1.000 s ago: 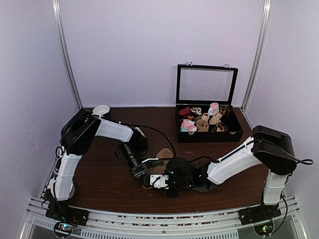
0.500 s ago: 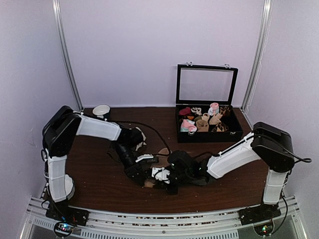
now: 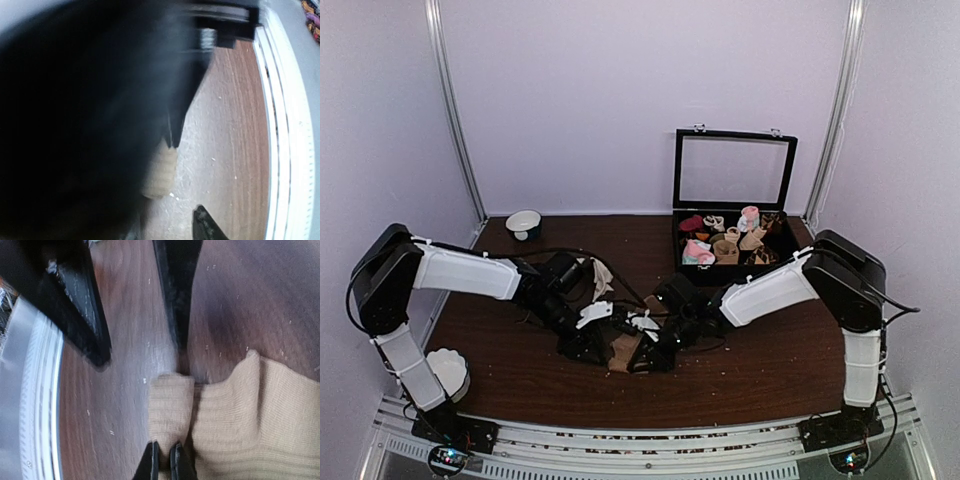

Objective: Roll the socks
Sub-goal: Roll the sock at the center of the board.

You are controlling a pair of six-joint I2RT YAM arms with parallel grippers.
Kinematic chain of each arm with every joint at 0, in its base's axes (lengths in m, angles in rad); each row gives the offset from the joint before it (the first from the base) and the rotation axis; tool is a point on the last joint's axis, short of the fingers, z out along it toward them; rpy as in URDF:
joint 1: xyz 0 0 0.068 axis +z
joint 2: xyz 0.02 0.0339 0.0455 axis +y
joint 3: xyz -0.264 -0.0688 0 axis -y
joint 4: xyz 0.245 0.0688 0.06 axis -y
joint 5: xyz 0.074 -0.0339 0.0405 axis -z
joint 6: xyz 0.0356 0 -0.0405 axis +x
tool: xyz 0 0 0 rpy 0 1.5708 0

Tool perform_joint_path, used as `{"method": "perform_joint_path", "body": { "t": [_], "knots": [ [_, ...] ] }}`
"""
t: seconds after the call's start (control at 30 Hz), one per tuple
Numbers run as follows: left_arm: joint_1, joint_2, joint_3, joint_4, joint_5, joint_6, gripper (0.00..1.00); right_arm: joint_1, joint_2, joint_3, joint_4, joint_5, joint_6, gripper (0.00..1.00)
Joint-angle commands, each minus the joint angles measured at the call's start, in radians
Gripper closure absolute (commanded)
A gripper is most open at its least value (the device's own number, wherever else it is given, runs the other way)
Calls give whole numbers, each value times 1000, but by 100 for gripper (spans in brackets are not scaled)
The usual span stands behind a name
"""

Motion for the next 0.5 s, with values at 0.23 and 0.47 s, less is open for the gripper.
{"method": "perform_joint_path", "body": {
  "t": [0.23, 0.47],
  "knots": [
    [-111, 7, -53, 231, -144, 99, 65, -88, 138, -11, -188, -103, 184, 100],
    [-155, 50, -57, 282, -299, 94, 63, -108, 158, -8, -179, -137, 217, 100]
  ]
}}
